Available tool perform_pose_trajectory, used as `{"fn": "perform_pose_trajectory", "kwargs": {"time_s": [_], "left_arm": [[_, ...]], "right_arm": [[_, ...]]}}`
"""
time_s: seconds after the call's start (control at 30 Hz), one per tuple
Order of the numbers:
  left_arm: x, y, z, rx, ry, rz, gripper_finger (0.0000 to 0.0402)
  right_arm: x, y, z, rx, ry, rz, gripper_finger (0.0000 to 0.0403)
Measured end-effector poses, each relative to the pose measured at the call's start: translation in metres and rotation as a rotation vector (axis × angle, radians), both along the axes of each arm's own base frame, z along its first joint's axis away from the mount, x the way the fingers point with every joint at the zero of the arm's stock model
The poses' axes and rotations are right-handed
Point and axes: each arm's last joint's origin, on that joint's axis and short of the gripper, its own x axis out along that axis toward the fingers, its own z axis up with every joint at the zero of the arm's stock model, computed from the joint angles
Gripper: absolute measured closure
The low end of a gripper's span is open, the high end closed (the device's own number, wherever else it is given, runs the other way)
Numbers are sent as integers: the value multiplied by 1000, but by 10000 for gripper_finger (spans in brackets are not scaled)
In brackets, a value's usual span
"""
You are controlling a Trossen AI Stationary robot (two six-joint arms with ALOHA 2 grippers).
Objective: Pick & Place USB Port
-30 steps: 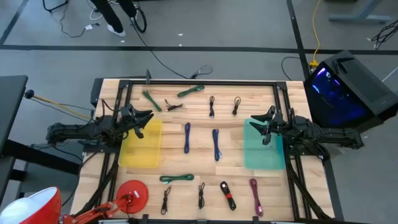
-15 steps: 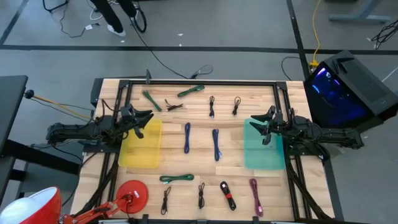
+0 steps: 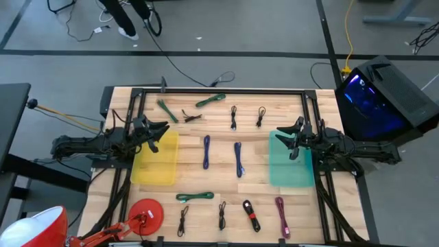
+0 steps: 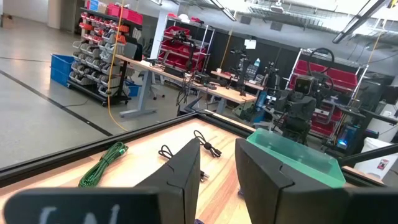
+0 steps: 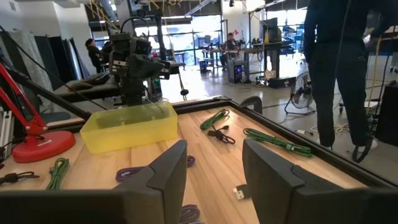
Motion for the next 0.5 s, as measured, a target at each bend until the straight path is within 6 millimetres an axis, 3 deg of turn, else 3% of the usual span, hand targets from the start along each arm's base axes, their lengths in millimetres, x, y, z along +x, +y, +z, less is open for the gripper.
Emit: {"fn": "perform_pose_trajectory", "kwargs": {"time_s": [0.23, 0.33, 0.5], "left_arm": [[0, 0, 1, 4, -5, 13, 296], [-2, 3, 4, -29, -55, 108, 296], [-11, 10, 29, 11, -79, 279, 296]], "right_arm": [[0, 0, 0, -6, 1, -13, 243], [-1, -2, 3, -6, -35, -61, 243], [-3, -4, 16, -13, -166, -134, 243]]}}
